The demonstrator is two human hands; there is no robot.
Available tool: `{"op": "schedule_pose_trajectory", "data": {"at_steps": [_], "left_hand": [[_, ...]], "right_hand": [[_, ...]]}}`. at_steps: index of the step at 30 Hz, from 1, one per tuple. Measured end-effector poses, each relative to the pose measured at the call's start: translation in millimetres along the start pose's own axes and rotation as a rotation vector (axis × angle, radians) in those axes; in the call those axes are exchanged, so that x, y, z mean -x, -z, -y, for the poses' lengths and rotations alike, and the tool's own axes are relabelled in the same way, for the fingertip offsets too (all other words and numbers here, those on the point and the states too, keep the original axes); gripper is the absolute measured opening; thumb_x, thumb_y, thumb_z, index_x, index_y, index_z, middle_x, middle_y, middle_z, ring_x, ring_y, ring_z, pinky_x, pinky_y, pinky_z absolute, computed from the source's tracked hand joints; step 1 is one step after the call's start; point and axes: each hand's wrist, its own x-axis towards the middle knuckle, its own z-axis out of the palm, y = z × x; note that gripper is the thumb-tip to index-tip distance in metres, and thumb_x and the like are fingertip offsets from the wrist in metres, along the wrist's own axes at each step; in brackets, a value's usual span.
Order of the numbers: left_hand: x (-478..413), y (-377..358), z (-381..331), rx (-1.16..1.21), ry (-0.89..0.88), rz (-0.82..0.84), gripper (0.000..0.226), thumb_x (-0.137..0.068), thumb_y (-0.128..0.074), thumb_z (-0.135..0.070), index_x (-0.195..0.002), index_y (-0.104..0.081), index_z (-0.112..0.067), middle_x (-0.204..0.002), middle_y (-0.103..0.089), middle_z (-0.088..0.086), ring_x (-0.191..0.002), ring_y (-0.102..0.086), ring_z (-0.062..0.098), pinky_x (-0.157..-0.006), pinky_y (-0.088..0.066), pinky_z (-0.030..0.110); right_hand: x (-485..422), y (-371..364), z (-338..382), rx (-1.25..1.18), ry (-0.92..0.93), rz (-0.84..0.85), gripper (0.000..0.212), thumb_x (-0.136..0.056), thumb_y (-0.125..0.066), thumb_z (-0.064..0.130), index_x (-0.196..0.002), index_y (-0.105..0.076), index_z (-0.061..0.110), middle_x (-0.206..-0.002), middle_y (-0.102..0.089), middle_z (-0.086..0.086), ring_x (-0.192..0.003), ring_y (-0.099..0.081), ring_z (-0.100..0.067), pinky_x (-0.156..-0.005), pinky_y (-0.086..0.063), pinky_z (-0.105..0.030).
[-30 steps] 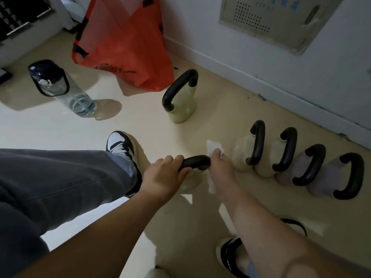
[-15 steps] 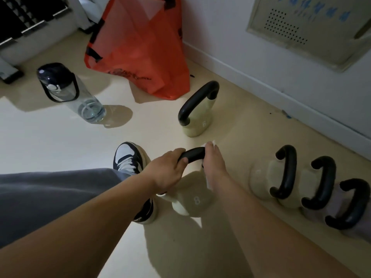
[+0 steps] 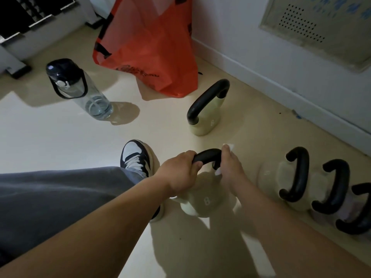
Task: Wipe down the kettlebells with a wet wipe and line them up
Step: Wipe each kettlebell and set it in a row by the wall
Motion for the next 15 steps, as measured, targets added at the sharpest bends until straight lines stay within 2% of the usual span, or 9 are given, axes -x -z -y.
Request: {"op": "schedule_pose_trajectory", "data": {"at_steps": [1, 2, 4, 6, 8, 9, 12, 14, 15], "left_hand": [[0.5, -0.6, -0.6, -0.022, -0.005, -0.013, 0.026, -0.104, -0.038, -0.043, -0.111, -0.050, -0.021, -0.102, -0.060, 0.001, -0.087, -0.057, 0.025, -0.073, -0.041, 0.036], [0.4, -0.1, -1.7, -0.022, -0.006, -0.020, 0.027, -0.104, -0.038, -0.042, -0.113, -0.051, -0.020, -0.106, -0.061, 0.003, -0.090, -0.058, 0.026, -0.074, -0.041, 0.036], [0.3, 1.5, -2.9, -0.072, 0.009, 0.038, 0.031, -0.103, -0.042, -0.035, -0.126, -0.051, -0.016, -0.123, -0.061, 0.008, -0.106, -0.060, 0.028, -0.086, -0.046, 0.039], [1.5, 6.2, -5.6, -0.131, 0.009, 0.100, 0.042, -0.100, -0.049, -0.025, -0.139, -0.047, -0.011, -0.137, -0.055, 0.010, -0.122, -0.056, 0.026, -0.100, -0.046, 0.039], [3.1, 8.4, -4.7, -0.075, 0.001, 0.064, 0.041, -0.099, -0.051, -0.029, -0.137, -0.048, -0.013, -0.132, -0.058, 0.008, -0.114, -0.059, 0.026, -0.095, -0.048, 0.039], [3.8, 8.2, -3.3, -0.024, 0.015, 0.033, 0.035, -0.101, -0.048, -0.034, -0.130, -0.051, -0.015, -0.124, -0.061, 0.007, -0.105, -0.060, 0.027, -0.086, -0.047, 0.038], [1.3, 1.8, -1.6, -0.040, 0.033, -0.017, 0.029, -0.105, -0.038, -0.043, -0.114, -0.050, -0.018, -0.107, -0.061, 0.005, -0.087, -0.057, 0.026, -0.071, -0.038, 0.036], [1.3, 2.4, -2.3, -0.083, 0.016, -0.015, 0.029, -0.104, -0.041, -0.042, -0.117, -0.051, -0.017, -0.111, -0.061, 0.005, -0.092, -0.058, 0.026, -0.074, -0.042, 0.037], [1.6, 4.0, -3.9, -0.125, -0.006, 0.021, 0.031, -0.102, -0.045, -0.038, -0.122, -0.051, -0.015, -0.117, -0.061, 0.006, -0.099, -0.060, 0.026, -0.080, -0.046, 0.038]], "right_hand": [[4.9, -1.7, 4.3, 0.009, -0.011, -0.005, 0.046, -0.107, -0.027, 0.044, -0.110, -0.059, 0.011, -0.105, -0.060, -0.008, -0.105, -0.056, -0.029, -0.092, -0.043, -0.038], [11.5, -9.8, 9.3, 0.077, 0.099, -0.031, 0.039, -0.108, -0.030, 0.037, -0.103, -0.059, 0.010, -0.100, -0.058, -0.004, -0.103, -0.055, -0.029, -0.091, -0.042, -0.038], [31.9, -37.5, 15.1, 0.311, 0.395, -0.085, 0.036, -0.107, -0.034, 0.028, -0.097, -0.063, 0.010, -0.096, -0.054, 0.006, -0.110, -0.052, -0.024, -0.108, -0.036, -0.042], [48.5, -56.6, 14.9, 0.423, 0.606, -0.090, 0.037, -0.108, -0.034, 0.028, -0.095, -0.065, 0.012, -0.094, -0.053, 0.011, -0.109, -0.043, -0.005, -0.124, -0.014, -0.040], [40.9, -49.6, 12.0, 0.432, 0.668, -0.121, 0.045, -0.107, -0.029, 0.035, -0.095, -0.065, 0.010, -0.094, -0.059, 0.005, -0.108, -0.045, -0.008, -0.119, -0.024, -0.039], [28.5, -40.9, 6.7, 0.377, 0.598, -0.111, 0.051, -0.106, -0.025, 0.041, -0.099, -0.065, 0.010, -0.098, -0.061, 0.001, -0.109, -0.050, -0.017, -0.111, -0.033, -0.039], [2.5, -16.0, 4.1, 0.136, 0.129, -0.035, 0.060, -0.105, -0.020, 0.051, -0.120, -0.061, 0.009, -0.112, -0.063, -0.009, -0.115, -0.057, -0.032, -0.096, -0.041, -0.038], [13.0, -28.0, 10.8, 0.173, 0.173, -0.070, 0.057, -0.103, -0.022, 0.050, -0.116, -0.060, 0.010, -0.118, -0.062, -0.006, -0.122, -0.051, -0.028, -0.103, -0.037, -0.040], [26.0, -38.9, 14.3, 0.262, 0.284, -0.076, 0.053, -0.103, -0.023, 0.049, -0.112, -0.062, 0.015, -0.115, -0.060, 0.006, -0.130, -0.043, -0.015, -0.116, -0.028, -0.042]]}}
